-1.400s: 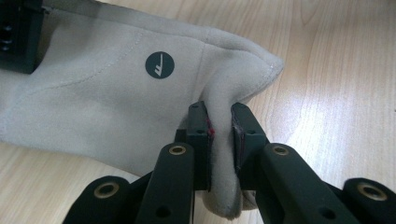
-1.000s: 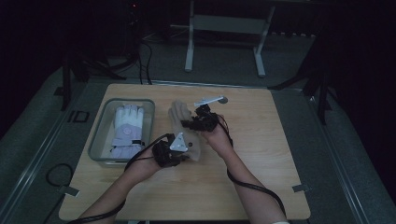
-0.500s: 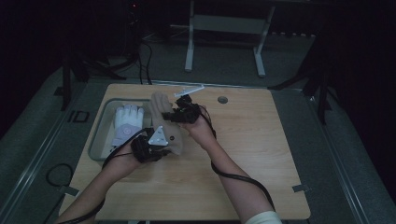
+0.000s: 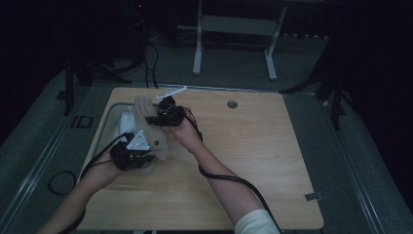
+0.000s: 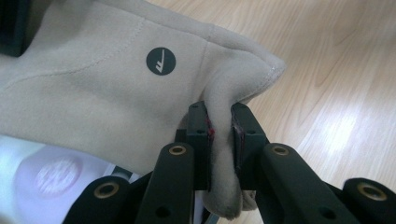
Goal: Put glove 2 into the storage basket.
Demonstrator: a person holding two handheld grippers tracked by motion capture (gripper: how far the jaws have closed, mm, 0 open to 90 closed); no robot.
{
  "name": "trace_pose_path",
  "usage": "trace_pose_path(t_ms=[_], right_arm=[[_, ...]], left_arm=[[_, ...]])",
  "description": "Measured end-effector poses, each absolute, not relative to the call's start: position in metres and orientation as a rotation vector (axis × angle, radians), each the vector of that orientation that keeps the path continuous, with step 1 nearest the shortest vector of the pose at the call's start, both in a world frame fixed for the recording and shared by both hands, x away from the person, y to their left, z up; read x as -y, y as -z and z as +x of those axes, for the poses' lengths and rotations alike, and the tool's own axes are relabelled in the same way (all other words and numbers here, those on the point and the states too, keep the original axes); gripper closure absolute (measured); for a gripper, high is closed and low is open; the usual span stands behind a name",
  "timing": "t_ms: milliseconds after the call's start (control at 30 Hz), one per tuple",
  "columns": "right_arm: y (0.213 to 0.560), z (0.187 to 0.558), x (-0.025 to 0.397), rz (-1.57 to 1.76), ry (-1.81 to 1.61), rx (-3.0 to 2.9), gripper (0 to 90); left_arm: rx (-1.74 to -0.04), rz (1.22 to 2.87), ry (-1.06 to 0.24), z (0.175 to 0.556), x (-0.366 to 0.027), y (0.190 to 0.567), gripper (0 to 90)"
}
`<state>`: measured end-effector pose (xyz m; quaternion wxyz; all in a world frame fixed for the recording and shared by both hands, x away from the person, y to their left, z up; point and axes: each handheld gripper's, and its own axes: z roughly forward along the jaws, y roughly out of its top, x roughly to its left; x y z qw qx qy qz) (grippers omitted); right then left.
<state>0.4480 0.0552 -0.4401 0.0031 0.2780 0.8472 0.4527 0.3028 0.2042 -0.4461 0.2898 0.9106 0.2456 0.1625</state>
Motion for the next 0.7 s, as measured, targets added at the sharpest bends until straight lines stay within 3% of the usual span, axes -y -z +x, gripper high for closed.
trace_pose_path(t_ms=[367,700], right_arm=[[0.453,0.455,-0.105,0.842,-1.438,-2.723,67.9],[0.480,0.469,-0.125,0.873,-1.396,-2.745,67.5]], left_arm=[[-0.756,2.444,-0.468,0.296,-0.248,0.454,80.5],[-0.823,2.419,-0.425,0.310,-0.260,0.470,80.4]])
